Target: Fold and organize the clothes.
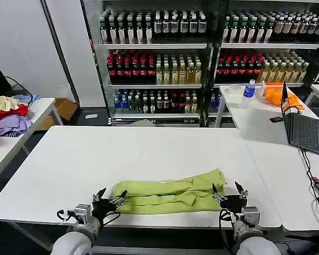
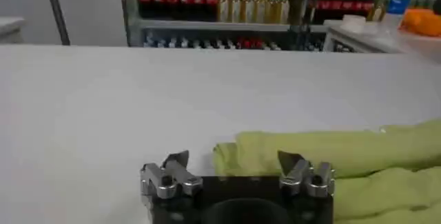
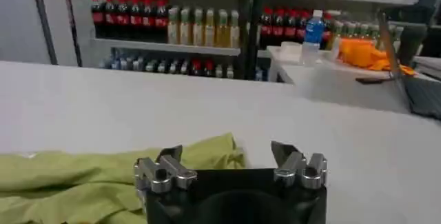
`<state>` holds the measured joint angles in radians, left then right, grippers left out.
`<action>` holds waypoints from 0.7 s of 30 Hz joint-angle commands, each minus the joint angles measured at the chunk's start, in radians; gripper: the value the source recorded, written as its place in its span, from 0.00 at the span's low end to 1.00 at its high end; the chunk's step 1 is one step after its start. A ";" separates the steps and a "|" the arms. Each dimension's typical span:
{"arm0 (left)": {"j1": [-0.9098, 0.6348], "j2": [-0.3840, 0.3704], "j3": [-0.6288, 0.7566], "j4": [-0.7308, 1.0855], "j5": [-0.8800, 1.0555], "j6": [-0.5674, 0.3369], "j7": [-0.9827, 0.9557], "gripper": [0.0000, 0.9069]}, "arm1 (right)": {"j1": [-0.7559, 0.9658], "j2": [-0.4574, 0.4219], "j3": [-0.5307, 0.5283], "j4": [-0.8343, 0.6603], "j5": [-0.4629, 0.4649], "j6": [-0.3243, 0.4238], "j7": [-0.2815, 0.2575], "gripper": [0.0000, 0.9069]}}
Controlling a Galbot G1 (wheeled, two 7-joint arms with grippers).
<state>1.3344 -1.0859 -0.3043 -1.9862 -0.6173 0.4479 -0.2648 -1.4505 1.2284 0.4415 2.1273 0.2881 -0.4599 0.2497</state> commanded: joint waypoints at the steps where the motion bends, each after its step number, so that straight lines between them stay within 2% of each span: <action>1: -0.022 -0.085 0.007 0.047 -0.083 0.002 -0.024 1.00 | -0.037 0.004 0.021 0.028 -0.014 0.008 0.000 1.00; 2: -0.025 -0.089 0.009 0.056 -0.086 0.001 -0.024 0.86 | -0.039 0.006 0.020 0.029 -0.014 0.008 0.000 1.00; 3: -0.026 -0.093 0.010 0.064 -0.086 -0.001 -0.023 0.66 | -0.040 0.006 0.020 0.028 -0.016 0.008 0.000 1.00; 4: -0.026 -0.095 0.011 0.069 -0.087 -0.002 -0.023 0.30 | -0.041 0.007 0.020 0.028 -0.016 0.008 0.000 1.00; 5: -0.026 -0.097 0.012 0.072 -0.089 -0.005 -0.023 0.11 | -0.041 0.007 0.021 0.027 -0.016 0.008 0.000 1.00; 6: -0.024 -0.099 0.013 0.077 -0.088 -0.007 -0.022 0.03 | -0.042 0.007 0.022 0.026 -0.016 0.009 0.000 1.00; 21: 0.012 -0.100 -0.008 0.054 -0.121 -0.039 0.014 0.02 | -0.041 0.026 0.018 0.028 -0.021 0.013 0.004 1.00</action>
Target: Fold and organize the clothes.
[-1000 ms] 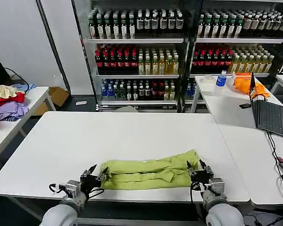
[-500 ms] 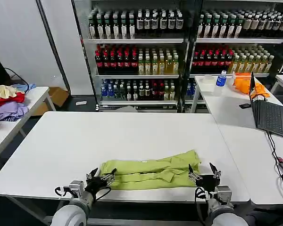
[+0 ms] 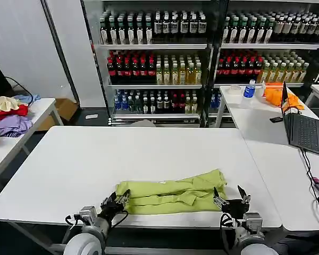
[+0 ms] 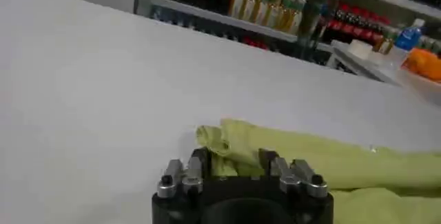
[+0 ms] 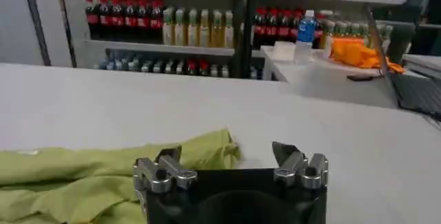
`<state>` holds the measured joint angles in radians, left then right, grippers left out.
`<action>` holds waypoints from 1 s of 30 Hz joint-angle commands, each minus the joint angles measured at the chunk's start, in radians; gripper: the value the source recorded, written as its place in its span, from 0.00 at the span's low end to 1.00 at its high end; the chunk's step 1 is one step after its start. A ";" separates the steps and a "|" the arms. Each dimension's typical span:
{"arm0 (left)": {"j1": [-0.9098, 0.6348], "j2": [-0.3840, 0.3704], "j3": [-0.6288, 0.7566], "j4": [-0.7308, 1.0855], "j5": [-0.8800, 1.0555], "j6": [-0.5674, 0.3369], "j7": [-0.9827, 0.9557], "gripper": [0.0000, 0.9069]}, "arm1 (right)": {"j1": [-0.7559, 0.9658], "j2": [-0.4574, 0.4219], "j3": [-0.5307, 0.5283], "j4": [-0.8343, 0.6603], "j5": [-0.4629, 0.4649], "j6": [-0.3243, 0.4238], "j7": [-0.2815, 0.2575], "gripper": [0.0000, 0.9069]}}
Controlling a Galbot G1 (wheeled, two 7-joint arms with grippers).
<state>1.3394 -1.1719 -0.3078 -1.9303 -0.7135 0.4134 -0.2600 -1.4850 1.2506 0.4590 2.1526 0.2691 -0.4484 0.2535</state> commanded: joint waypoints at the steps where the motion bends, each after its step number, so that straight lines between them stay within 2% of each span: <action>1: 0.009 -0.013 -0.008 -0.006 -0.030 -0.005 0.012 0.02 | -0.006 0.003 0.002 0.005 -0.002 0.002 0.000 1.00; 8: 0.002 0.055 -0.124 -0.008 -0.094 -0.027 0.033 0.02 | -0.004 0.001 0.019 0.008 0.004 0.010 0.001 1.00; 21: -0.035 0.278 -0.458 0.076 -0.301 0.006 0.047 0.02 | 0.007 -0.012 0.034 0.023 0.018 0.007 0.002 1.00; 24: -0.053 0.308 -0.481 0.098 -0.339 0.017 0.047 0.02 | 0.006 -0.019 0.034 0.026 0.019 0.007 0.002 1.00; 26: -0.053 0.312 -0.482 0.084 -0.363 0.021 0.046 0.02 | 0.004 -0.022 0.035 0.028 0.019 0.007 0.002 1.00; 30: -0.033 0.271 -0.457 -0.037 -0.494 0.050 0.020 0.02 | 0.000 -0.024 0.040 0.035 0.019 0.004 0.003 1.00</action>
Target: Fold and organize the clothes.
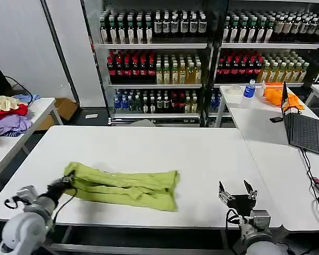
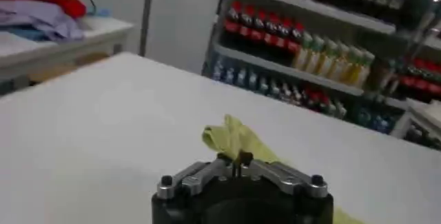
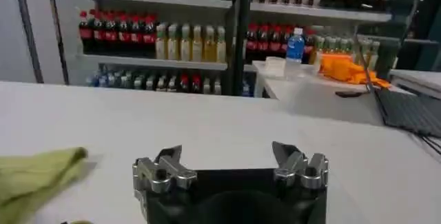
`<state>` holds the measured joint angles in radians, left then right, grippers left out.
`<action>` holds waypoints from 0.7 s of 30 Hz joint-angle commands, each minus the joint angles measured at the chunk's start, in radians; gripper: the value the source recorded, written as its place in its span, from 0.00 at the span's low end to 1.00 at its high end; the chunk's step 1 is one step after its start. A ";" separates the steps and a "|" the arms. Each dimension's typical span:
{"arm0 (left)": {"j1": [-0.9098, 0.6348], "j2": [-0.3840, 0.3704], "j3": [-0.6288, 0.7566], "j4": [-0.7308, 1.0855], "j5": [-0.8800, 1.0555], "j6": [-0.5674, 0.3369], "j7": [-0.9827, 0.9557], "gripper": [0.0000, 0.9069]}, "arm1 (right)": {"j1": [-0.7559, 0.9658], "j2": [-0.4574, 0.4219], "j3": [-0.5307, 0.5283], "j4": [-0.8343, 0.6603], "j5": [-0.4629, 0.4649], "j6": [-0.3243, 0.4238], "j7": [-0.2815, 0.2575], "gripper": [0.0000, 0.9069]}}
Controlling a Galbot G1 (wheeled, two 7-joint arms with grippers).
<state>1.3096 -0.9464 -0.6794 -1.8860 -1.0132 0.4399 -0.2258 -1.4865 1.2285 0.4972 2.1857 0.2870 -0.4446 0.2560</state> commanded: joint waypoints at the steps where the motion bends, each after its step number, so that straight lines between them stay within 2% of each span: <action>1: -0.002 0.034 -0.075 -0.109 -0.212 0.024 -0.015 0.02 | 0.000 -0.002 0.001 0.002 0.000 0.000 0.001 1.00; 5: 0.000 -0.028 0.026 -0.223 -0.315 0.025 -0.017 0.02 | -0.008 0.000 -0.004 0.004 -0.003 0.000 0.001 1.00; 12: -0.048 -0.106 0.147 -0.263 -0.410 0.017 -0.028 0.02 | -0.012 0.007 -0.008 0.002 -0.010 -0.001 0.001 1.00; 21: -0.103 -0.176 0.306 -0.184 -0.349 0.002 -0.037 0.02 | -0.015 0.006 -0.009 -0.003 -0.013 0.002 -0.001 1.00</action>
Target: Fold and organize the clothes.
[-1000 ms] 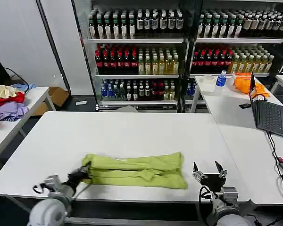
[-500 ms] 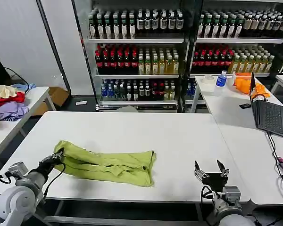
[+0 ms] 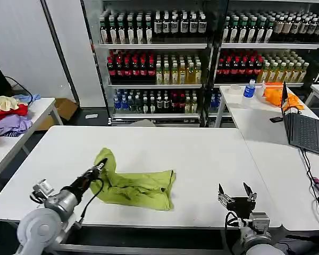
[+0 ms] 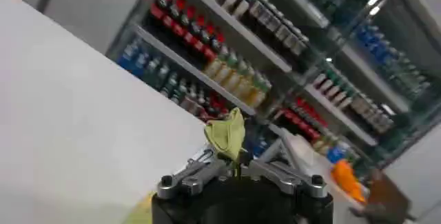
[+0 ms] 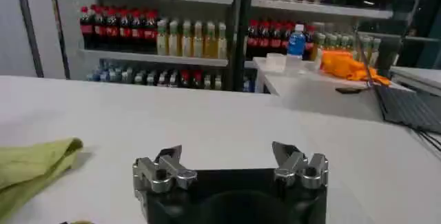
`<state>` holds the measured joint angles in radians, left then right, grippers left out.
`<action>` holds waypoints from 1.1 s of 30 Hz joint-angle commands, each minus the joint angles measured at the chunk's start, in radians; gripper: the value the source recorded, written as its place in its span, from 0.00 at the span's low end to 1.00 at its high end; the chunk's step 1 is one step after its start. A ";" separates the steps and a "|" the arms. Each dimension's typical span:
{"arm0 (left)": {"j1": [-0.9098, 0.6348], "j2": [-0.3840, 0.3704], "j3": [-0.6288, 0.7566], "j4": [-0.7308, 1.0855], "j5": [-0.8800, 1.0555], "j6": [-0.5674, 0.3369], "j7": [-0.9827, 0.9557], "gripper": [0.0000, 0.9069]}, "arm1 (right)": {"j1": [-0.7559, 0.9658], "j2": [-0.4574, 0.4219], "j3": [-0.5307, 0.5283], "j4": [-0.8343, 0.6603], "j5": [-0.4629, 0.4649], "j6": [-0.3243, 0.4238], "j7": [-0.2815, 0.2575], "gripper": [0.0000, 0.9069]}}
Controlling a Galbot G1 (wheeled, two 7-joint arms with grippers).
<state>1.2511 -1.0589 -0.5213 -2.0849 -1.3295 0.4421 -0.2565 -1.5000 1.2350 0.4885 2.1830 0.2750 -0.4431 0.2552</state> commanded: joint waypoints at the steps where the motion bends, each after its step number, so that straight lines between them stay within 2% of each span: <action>1: -0.055 -0.074 0.165 0.038 -0.019 -0.001 -0.012 0.02 | 0.000 0.000 -0.001 -0.003 -0.001 0.001 0.000 1.00; 10: -0.123 -0.144 0.297 0.150 0.094 -0.009 -0.021 0.02 | 0.006 -0.001 -0.010 -0.012 -0.002 0.003 -0.001 1.00; 16: -0.135 -0.181 0.324 0.209 0.128 -0.030 0.005 0.06 | 0.012 0.000 -0.012 -0.012 -0.001 0.003 -0.002 1.00; 17: -0.136 -0.187 0.329 0.208 0.130 -0.031 0.009 0.38 | 0.012 0.000 -0.012 -0.013 -0.001 0.003 -0.002 1.00; 18: -0.138 -0.192 0.332 0.208 0.135 -0.031 0.017 0.99 | 0.013 -0.001 -0.012 -0.016 -0.001 0.003 -0.002 1.00; 24: -0.136 -0.203 0.337 0.196 0.179 -0.039 0.106 1.00 | 0.018 -0.008 -0.010 -0.018 0.002 0.003 -0.003 1.00; 30: -0.107 -0.201 0.324 0.097 0.159 -0.048 0.136 1.00 | 0.023 -0.008 -0.016 -0.022 0.002 0.001 -0.002 1.00; 33: -0.082 -0.165 0.286 0.044 0.167 -0.040 0.136 1.00 | 0.025 -0.008 -0.018 -0.021 0.002 0.000 -0.002 1.00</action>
<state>1.1495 -1.2367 -0.2246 -1.9614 -1.1823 0.4034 -0.1603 -1.4754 1.2277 0.4705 2.1636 0.2771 -0.4423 0.2523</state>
